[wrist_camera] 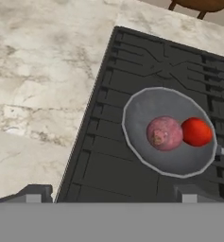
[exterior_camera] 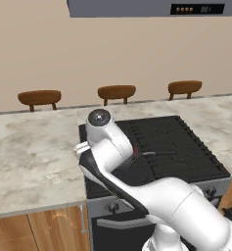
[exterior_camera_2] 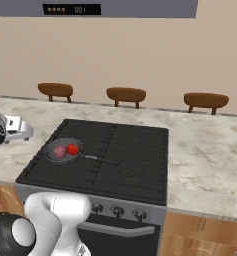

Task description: Place the pan on the front left burner on the stove. Then place the tomato and the onion in the pan and turn on the front left burner.

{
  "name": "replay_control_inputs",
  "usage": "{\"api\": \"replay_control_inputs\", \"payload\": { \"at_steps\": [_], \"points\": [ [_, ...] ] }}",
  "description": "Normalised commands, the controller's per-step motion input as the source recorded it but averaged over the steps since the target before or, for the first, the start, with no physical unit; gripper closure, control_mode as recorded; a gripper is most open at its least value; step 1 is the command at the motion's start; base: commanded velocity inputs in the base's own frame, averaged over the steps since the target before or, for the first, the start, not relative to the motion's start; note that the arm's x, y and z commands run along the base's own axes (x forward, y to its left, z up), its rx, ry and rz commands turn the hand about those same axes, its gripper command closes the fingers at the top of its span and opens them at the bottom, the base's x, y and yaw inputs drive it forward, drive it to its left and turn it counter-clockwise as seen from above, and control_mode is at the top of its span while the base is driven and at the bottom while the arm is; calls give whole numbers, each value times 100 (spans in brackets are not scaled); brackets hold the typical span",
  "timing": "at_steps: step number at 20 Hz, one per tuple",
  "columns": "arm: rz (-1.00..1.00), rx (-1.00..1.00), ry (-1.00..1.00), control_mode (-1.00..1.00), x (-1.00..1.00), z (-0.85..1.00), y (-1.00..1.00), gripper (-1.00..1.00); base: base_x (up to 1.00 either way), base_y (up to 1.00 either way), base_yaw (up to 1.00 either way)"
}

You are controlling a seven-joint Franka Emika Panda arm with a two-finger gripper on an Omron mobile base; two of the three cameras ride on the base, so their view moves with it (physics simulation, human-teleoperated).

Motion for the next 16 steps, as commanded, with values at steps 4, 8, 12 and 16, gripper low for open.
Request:
{"api": "replay_control_inputs", "payload": {
  "at_steps": [4,8,12,16],
  "points": [
    [0,-21,-8,-100,-44,0,45,-100,0,0,0],
    [0,-19,-6,-100,-39,-9,34,-100,0,0,0],
    [0,-14,-12,-100,-38,-21,22,-100,0,0,0],
    [0,-10,-18,-100,-38,-35,11,-100,0,0,0]
  ]
}}
